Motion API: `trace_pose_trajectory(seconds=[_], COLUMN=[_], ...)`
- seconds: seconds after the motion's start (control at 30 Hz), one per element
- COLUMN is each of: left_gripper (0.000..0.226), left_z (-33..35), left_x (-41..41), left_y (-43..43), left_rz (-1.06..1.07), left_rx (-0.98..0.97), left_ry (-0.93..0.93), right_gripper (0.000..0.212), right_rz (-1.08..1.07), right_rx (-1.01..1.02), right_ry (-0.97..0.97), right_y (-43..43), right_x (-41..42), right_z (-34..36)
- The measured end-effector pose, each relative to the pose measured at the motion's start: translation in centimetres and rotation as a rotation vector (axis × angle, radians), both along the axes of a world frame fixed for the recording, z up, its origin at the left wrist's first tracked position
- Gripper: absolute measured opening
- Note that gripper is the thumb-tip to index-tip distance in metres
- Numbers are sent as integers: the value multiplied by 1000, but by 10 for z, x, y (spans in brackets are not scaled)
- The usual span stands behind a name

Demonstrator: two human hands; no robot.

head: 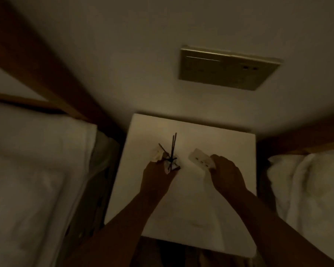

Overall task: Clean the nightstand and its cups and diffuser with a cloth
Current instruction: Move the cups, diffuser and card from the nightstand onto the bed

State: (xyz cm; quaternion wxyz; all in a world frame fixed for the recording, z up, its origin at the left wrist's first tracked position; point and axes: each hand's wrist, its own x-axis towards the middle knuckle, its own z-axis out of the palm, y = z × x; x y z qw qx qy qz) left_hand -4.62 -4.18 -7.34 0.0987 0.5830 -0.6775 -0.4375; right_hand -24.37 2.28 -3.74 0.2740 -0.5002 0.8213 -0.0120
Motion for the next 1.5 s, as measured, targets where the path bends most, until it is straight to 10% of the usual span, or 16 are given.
trace_pose_trajectory(seconds=[0.73, 1.5], left_gripper=[41, 38], left_z=[58, -8], left_x=[463, 537], left_y=[18, 54], left_rz=[943, 1280], left_rx=[14, -78], left_ry=[-104, 43], right_gripper=[34, 32], right_rz=[1019, 1186], right_rx=[-15, -60], right_ry=[-131, -87], right_y=[-187, -171], right_x=[475, 618], right_z=[32, -19])
